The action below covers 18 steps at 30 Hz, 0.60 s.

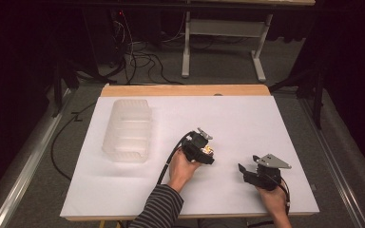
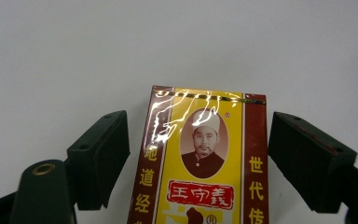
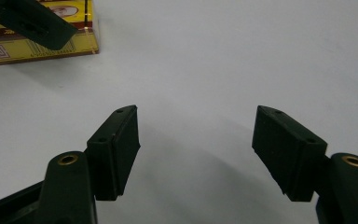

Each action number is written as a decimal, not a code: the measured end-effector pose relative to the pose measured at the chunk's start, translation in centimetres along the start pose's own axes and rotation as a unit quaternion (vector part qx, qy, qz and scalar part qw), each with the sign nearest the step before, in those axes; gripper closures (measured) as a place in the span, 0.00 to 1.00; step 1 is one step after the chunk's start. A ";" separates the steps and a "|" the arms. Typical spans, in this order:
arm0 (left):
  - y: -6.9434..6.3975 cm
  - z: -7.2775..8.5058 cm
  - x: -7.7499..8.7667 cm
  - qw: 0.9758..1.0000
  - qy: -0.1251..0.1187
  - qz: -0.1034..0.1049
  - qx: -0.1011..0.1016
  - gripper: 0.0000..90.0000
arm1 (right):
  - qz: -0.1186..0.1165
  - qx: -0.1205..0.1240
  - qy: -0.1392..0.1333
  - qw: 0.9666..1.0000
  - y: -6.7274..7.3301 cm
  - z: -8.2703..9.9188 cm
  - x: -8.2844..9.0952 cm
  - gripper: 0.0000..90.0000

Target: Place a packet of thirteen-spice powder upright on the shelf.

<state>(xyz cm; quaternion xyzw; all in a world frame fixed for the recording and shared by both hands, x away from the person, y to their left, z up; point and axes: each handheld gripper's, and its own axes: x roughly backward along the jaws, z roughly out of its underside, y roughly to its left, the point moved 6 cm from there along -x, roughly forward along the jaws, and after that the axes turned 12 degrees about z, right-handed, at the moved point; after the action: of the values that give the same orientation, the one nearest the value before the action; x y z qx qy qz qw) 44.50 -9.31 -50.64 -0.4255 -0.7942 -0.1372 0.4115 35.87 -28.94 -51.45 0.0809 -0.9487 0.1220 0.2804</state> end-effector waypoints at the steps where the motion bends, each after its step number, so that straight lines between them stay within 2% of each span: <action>1: 0.1 0.0 -0.1 1.000 0.000 0.000 0.001 0.24 | 0.000 -0.001 -0.001 1.000 0.0 0.0 0.0 0.36; 9: 0.1 0.0 -0.2 1.000 0.000 0.010 0.005 0.30 | 0.001 0.000 -0.003 1.000 0.0 0.0 0.0 0.36; 14: 0.0 0.1 -0.3 1.000 0.004 0.003 -0.010 0.34 | 0.001 0.001 -0.002 1.000 0.0 0.0 0.0 0.36; 18: 0.0 0.1 -0.1 1.000 0.003 0.000 -0.012 0.35 | 0.001 0.001 -0.002 1.000 0.0 0.0 0.0 0.36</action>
<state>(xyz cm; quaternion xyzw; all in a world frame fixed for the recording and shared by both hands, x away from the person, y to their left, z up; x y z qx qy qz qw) 44.44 -9.31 -50.83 -0.4303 -0.7912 -0.1481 0.4084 35.88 -28.93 -51.44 0.0807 -0.9491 0.1226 0.2788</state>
